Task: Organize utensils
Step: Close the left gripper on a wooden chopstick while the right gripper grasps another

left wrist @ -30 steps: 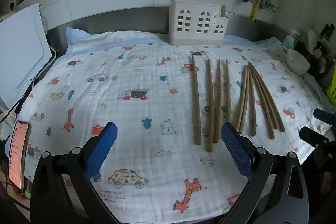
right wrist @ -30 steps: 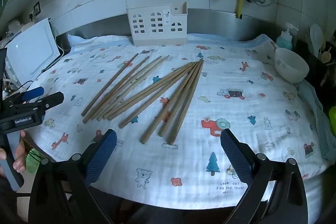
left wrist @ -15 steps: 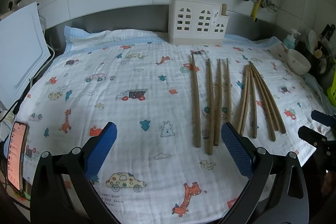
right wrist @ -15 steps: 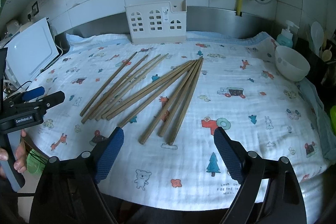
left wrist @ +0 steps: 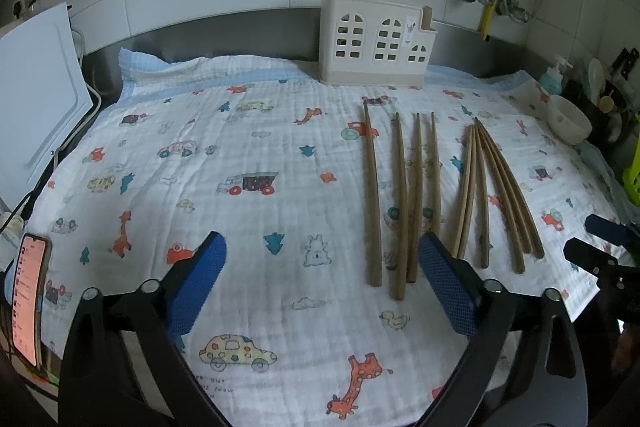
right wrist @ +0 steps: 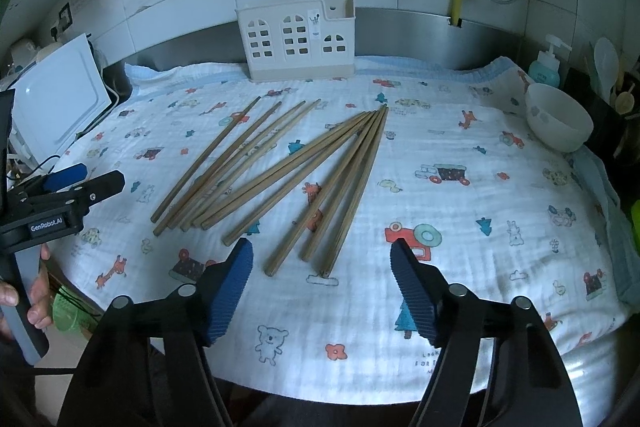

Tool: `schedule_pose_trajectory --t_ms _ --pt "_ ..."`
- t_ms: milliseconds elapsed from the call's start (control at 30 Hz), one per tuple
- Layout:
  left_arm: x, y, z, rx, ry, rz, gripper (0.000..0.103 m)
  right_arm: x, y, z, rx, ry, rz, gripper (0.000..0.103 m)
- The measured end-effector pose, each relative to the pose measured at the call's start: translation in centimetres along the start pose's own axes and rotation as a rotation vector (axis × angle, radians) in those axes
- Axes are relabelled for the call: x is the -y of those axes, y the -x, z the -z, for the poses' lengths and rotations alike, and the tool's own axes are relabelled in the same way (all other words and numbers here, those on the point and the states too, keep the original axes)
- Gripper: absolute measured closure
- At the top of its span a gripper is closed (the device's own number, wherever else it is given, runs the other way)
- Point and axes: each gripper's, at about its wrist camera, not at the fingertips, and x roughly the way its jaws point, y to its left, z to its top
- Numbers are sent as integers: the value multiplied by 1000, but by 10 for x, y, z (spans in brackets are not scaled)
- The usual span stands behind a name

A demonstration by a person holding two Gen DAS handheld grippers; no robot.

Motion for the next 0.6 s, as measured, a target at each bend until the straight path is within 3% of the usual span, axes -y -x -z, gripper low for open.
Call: schedule_pose_trajectory --t_ms 167,433,600 --pt "1 -5 -1 -16 -4 16 22 1 -2 1 -7 -7 0 44" --pt "8 -19 1 -54 -18 66 40 4 -12 4 -36 -22 -5 64" --pt "14 -30 1 -73 -23 92 41 6 -18 7 -51 -35 -9 73"
